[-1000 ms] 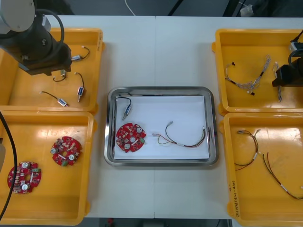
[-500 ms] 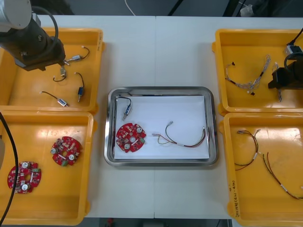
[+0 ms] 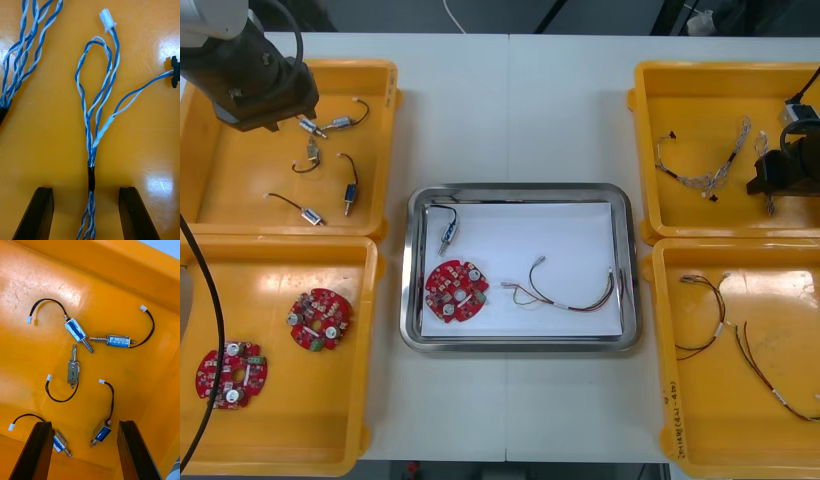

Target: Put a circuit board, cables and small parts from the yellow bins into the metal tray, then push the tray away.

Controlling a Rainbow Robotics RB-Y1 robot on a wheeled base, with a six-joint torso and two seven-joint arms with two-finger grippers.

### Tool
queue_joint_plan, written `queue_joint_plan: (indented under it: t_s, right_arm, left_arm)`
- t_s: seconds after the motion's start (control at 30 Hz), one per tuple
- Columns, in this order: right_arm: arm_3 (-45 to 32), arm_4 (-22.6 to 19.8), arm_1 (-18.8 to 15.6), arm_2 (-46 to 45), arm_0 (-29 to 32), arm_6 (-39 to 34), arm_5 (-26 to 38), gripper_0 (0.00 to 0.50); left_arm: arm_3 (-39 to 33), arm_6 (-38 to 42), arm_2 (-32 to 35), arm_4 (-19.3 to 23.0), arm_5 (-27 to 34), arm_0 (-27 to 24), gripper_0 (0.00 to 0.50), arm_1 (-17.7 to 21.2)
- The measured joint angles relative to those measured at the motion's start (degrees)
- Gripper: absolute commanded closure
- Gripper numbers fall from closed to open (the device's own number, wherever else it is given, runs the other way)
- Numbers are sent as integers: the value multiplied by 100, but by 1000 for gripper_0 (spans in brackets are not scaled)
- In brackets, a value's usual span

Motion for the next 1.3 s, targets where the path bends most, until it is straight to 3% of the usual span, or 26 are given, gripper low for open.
queue_joint_plan:
  t_s: [0.27, 0.33, 0.37, 0.4, 0.93, 1.13, 1.3]
  right_arm:
    - [-1, -1, 0, -1, 4, -2, -18, 0]
    - [-1, -1, 0, -1, 4, -2, -21, 198]
    - [-1, -1, 0, -1, 4, -2, -26, 395]
    - [-1, -1, 0, -1, 4, -2, -31, 500]
    - [-175, 28, 0, -24, 33, -2, 37, 500]
    - [-940, 434, 1, -125, 102, -2, 854, 500]
    - [-1479, 532, 1, -384, 119, -2, 1454, 500]
  left_arm:
    - [843, 0, 0, -42, -542, -379, 0, 0]
    - [1011, 0, 0, -64, -696, -436, 0, 0]
    - [1090, 0, 0, -76, -771, -461, 0, 0]
    - [1156, 0, 0, -87, -847, -482, 0, 0]
    - [2631, 0, -32, -146, -2186, -922, 0, 0]
    - [2967, 0, -158, -146, -2571, -982, 0, 0]
    - [3190, 0, -198, -146, -2854, -983, 0, -1]
